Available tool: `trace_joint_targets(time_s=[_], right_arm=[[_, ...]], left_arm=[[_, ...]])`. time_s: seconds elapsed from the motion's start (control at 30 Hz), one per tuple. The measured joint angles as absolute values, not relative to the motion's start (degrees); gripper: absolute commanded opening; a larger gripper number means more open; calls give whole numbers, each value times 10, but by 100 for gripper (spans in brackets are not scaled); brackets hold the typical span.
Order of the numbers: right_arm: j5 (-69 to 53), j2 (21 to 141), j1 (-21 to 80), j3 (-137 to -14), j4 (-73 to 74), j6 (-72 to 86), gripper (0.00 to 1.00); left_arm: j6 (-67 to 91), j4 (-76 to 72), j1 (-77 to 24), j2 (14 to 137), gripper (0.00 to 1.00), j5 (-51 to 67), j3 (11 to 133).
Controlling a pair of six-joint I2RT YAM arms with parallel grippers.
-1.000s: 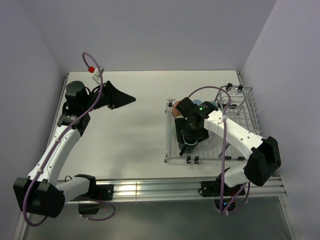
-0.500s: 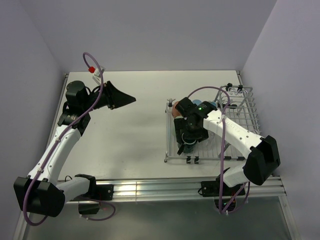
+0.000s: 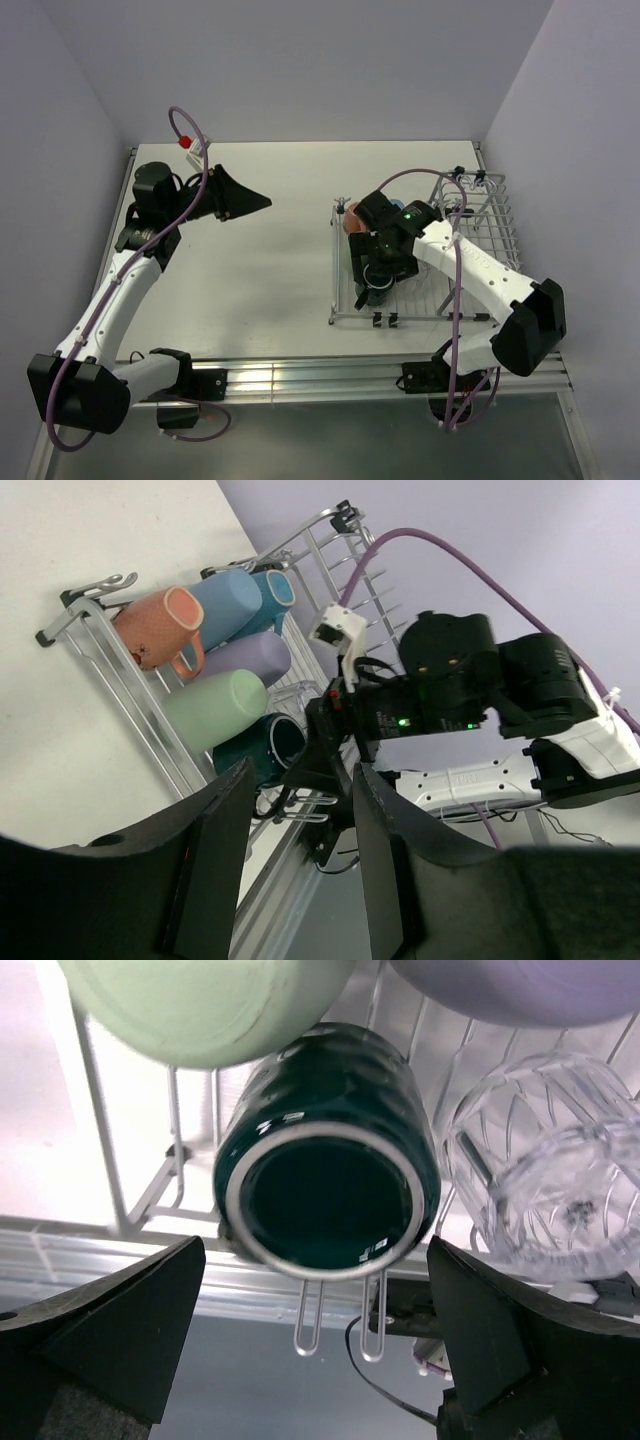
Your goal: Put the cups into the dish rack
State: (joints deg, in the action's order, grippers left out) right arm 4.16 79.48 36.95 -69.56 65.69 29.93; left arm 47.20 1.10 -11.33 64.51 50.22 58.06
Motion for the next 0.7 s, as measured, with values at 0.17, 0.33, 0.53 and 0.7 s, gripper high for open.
trace_joint_targets(time_s=[0.17,0.33,0.53,0.7], right_arm=[[33,769,369,-731,672,298,100],[25,693,369,-777,655,288,100],[41,512,370,-769,576,269,100],[84,381,369,-729,517,251,100]], left_arm=[[455,43,-111,646,50,499,586],[423,94,-110,649,54,485,619],[386,133,-109,633,56,448,637],[370,156,-109,597,59,413,637]])
